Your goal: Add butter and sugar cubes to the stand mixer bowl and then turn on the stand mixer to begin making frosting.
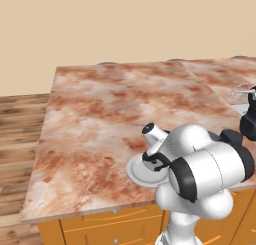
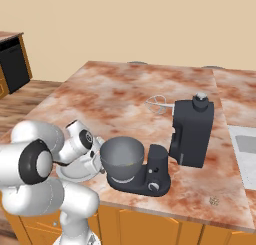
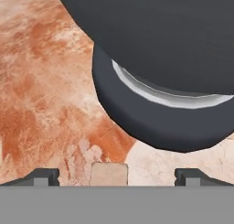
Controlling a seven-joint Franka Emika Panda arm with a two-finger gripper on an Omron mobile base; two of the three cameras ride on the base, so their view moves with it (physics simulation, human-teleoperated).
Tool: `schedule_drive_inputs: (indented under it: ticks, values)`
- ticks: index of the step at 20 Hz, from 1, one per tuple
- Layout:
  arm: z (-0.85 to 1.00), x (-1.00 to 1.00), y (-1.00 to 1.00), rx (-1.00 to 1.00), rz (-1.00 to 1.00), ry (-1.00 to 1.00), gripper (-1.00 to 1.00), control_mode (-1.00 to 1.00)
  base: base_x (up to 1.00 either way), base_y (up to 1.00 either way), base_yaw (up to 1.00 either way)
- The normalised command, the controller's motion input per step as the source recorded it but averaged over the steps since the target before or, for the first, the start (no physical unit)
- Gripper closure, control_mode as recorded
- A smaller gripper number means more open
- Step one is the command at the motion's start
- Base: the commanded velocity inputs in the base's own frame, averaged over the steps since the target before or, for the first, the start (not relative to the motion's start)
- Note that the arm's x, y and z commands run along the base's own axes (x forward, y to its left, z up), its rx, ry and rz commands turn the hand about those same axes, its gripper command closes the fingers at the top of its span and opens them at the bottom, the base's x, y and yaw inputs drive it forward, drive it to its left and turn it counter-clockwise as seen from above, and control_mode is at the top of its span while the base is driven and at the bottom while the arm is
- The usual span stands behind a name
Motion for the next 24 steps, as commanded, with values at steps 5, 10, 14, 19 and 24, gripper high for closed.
schedule_drive_inputs:
  ticks: [5, 10, 14, 19, 24]
  values:
    - [-0.07, 0.1, 0.0, 0.0, 0.0, -0.02, -1.0, -1.0, 0.0, 0.0, 0.0]
    - [-0.15, 0.0, 0.0, 0.0, 0.0, 0.0, -1.0, -1.0, 0.0, 0.0, 0.0]
    - [-0.22, 0.0, 0.0, 0.0, 0.0, 0.0, 1.0, -1.0, 0.0, 0.0, 0.0]
    - [-0.1, 0.0, 0.0, 0.0, 0.0, 0.0, 1.0, -1.0, 0.0, 0.0, 0.0]
    - [-0.02, -0.02, 0.04, 0.0, 0.0, -0.06, 1.0, -1.0, 0.0, 0.0, 0.0]
